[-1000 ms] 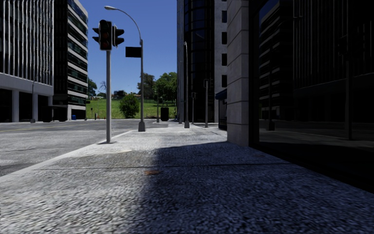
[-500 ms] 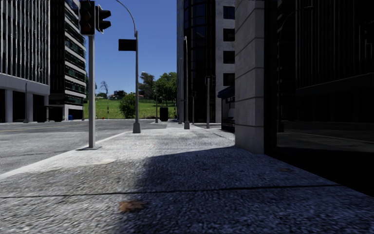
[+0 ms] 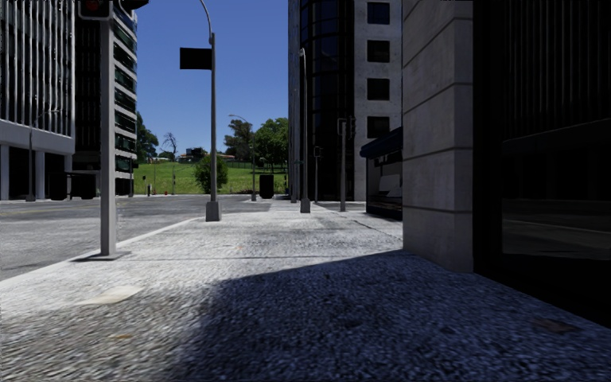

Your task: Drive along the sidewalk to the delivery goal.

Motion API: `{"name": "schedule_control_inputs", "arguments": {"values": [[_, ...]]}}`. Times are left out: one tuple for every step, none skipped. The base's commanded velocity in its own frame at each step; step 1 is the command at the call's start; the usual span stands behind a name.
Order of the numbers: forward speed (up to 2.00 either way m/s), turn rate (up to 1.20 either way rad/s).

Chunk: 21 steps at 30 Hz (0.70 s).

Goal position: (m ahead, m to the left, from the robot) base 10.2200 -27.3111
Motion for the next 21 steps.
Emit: {"name": "schedule_control_inputs", "arguments": {"values": [[2.00, 0.00], [2.00, 0.00], [2.00, 0.00], [2.00, 0.00], [2.00, 0.00], [2.00, 0.00], [2.00, 0.00], [2.00, 0.00], [2.00, 0.00], [2.00, 0.00], [2.00, 0.00], [2.00, 0.00], [2.00, 0.00], [2.00, 0.00], [2.00, 0.00], [2.00, 0.00], [2.00, 0.00], [2.00, 0.00], [2.00, 0.00], [2.00, 0.00], [2.00, 0.00]]}}
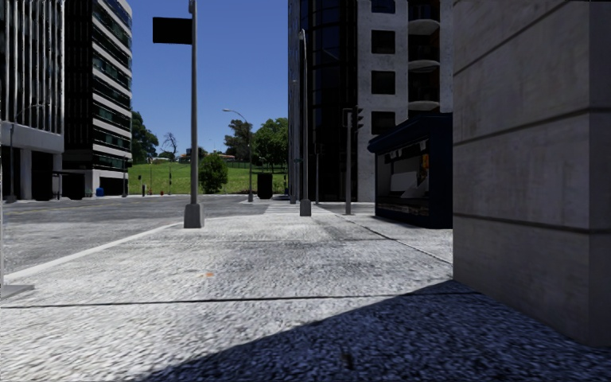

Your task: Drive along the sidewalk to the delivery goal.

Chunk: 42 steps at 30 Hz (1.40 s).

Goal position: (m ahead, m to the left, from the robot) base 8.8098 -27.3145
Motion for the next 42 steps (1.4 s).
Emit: {"name": "schedule_control_inputs", "arguments": {"values": [[2.00, 0.00], [2.00, 0.00], [2.00, 0.00], [2.00, 0.00], [2.00, 0.00], [2.00, 0.00], [2.00, 0.00], [2.00, 0.00], [2.00, 0.00], [2.00, 0.00], [2.00, 0.00], [2.00, 0.00], [2.00, 0.00], [2.00, 0.00], [2.00, 0.00], [2.00, 0.00], [2.00, -0.05], [2.00, -0.32], [2.00, -0.51], [2.00, -0.51], [2.00, -0.64], [2.00, -0.71], [2.00, -0.76], [2.00, -0.76], [2.00, -0.77], [2.00, -0.77], [2.00, -0.77], [2.00, -0.77], [2.00, -0.77], [2.00, -0.77], [2.00, -0.77], [2.00, -0.77], [2.00, -0.77], [2.00, -0.77], [2.00, -0.77], [2.00, -0.77], [2.00, -0.77], [2.00, -0.77], [2.00, -0.77], [2.00, -0.77], [2.00, -0.77], [2.00, -0.77]]}}
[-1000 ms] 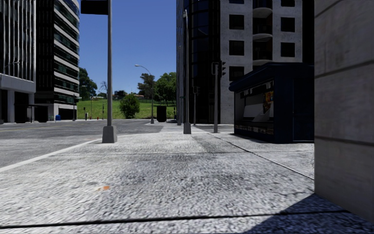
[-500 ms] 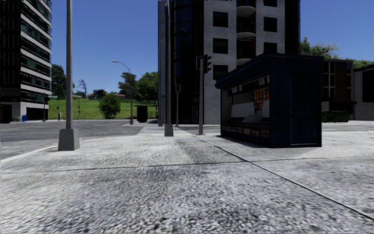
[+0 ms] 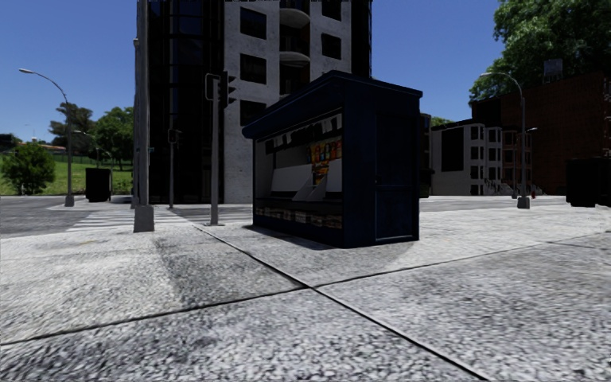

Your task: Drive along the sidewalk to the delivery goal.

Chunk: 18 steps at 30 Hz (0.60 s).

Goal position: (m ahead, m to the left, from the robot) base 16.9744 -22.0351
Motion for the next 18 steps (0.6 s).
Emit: {"name": "schedule_control_inputs", "arguments": {"values": [[2.00, -0.77], [2.00, -0.77], [2.00, -0.77], [2.00, -0.77], [2.00, -0.77], [2.00, -0.77], [2.00, -0.77], [2.00, -0.77], [2.00, -0.77], [2.00, -0.77], [2.00, -0.77], [2.00, -0.77], [2.00, -0.77], [2.00, -0.77], [2.00, -0.77], [2.00, -0.77], [2.00, -0.77], [2.00, -0.77]]}}
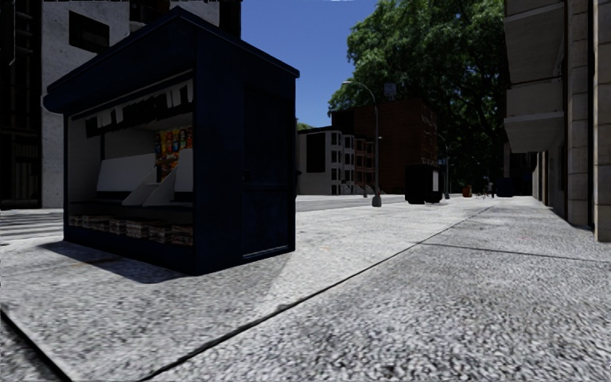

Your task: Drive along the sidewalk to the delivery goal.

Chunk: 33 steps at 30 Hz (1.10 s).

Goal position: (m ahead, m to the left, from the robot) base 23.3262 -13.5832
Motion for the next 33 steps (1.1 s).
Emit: {"name": "schedule_control_inputs", "arguments": {"values": [[2.00, -0.77], [2.00, -0.77], [2.00, -0.77], [2.00, -0.77], [2.00, -0.77], [2.00, -0.77], [2.00, -0.77], [2.00, -0.77], [2.00, -0.77], [2.00, -0.77], [2.00, -0.77], [2.00, -0.77], [2.00, -0.77], [2.00, -0.77], [2.00, -0.77], [2.00, -0.77], [2.00, -0.77], [2.00, -0.77], [2.00, -0.77], [2.00, -0.77], [2.00, -0.76], [2.00, -0.69], [2.00, -0.69], [2.00, -0.24], [2.00, 0.00], [2.00, 0.00], [2.00, 0.00], [2.00, 0.00], [2.00, 0.00], [2.00, 0.00], [2.00, 0.00], [2.00, 0.00], [2.00, 0.00]]}}
